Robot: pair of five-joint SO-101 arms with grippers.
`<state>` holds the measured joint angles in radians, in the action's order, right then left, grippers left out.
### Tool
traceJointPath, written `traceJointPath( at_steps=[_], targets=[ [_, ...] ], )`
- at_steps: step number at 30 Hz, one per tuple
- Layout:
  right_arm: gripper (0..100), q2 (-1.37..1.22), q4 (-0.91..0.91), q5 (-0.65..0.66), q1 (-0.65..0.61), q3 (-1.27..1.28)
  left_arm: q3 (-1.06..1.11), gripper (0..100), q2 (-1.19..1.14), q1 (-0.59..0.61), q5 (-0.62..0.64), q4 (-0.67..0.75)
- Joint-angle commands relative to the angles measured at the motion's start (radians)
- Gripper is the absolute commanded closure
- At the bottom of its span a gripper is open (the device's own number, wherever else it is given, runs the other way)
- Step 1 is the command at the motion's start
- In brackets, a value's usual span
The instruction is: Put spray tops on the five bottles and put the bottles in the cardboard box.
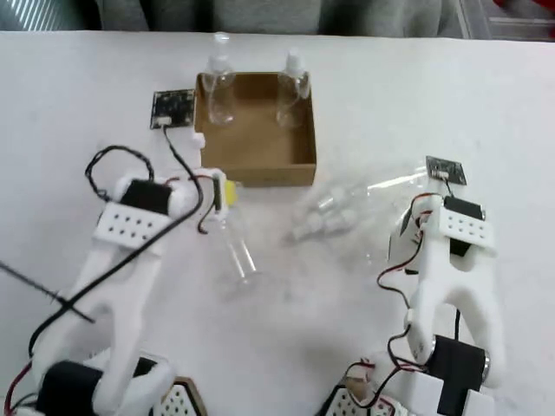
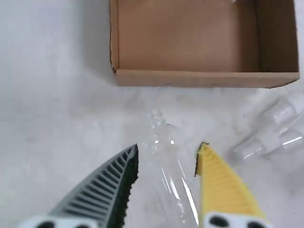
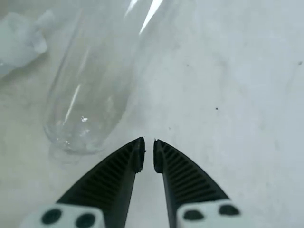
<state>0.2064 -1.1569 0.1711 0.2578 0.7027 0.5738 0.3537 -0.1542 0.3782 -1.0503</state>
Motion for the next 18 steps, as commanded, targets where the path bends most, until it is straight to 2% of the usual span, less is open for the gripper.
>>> traceJointPath(
  at_steps=[1, 14, 18],
  targets=[
    [98.1, 0.033, 0.015, 0.012, -0.008, -0.003, -0.072, 79, -0.084, -0.004, 0.058, -0.006],
    [98.1, 0.033, 0.048, 0.011, -0.036, 0.023, -0.072, 79, -0.229, -0.007, 0.143, -0.002],
    [98.1, 0.033, 0.05, 0.011, -0.047, 0.025, -0.072, 79, -0.202, -0.015, 0.233, -0.008]
  ],
)
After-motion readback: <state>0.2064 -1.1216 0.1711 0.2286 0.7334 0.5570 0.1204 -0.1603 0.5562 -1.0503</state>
